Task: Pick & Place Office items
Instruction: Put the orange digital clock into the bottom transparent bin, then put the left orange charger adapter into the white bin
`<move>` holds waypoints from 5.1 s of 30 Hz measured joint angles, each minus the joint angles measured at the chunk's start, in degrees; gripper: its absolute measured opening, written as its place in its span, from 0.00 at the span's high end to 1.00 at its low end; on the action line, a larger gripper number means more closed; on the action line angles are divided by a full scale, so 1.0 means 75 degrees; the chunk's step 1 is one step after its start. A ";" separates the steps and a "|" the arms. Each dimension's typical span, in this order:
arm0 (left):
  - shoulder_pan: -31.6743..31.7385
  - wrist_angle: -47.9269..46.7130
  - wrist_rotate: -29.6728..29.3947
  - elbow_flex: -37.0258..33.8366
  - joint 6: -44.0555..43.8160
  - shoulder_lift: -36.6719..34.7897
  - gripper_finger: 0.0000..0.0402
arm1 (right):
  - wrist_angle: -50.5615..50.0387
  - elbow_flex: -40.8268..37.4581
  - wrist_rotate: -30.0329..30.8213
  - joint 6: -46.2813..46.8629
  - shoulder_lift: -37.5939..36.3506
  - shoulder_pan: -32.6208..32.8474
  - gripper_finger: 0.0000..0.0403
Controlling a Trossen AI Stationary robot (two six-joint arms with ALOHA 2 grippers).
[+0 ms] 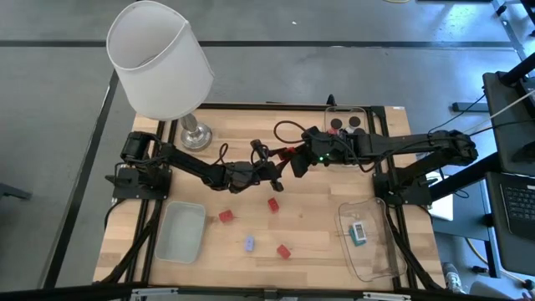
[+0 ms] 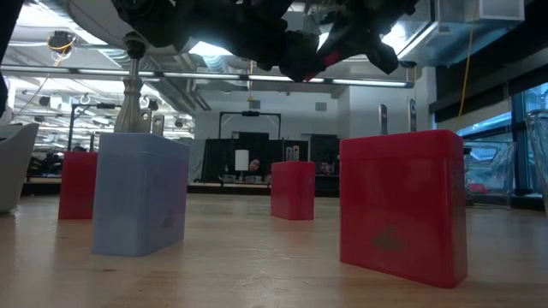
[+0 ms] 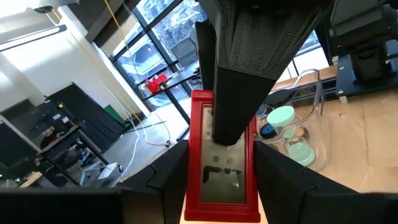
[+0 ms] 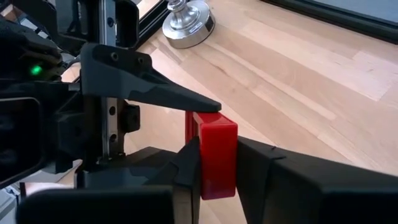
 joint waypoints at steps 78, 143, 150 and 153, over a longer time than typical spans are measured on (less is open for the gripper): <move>0.1157 -0.6288 0.0868 -0.0003 -0.4715 0.0009 0.41 | -0.5792 0.0006 -0.2647 0.8827 0.2191 0.5256 0.81; -0.2704 -1.1723 0.4340 -0.0009 -0.8570 -0.3156 0.30 | -0.6725 0.0006 0.4207 0.7198 0.0950 0.5123 0.58; -0.2971 -1.2008 0.3681 -0.0007 -0.8601 -0.2771 0.30 | -0.6256 0.0006 0.5476 0.7136 0.0950 0.5123 0.58; -0.3002 -1.2018 0.3780 -0.0006 -0.8690 -0.2501 0.30 | -0.6073 0.0006 0.5547 0.7050 0.0950 0.5123 0.58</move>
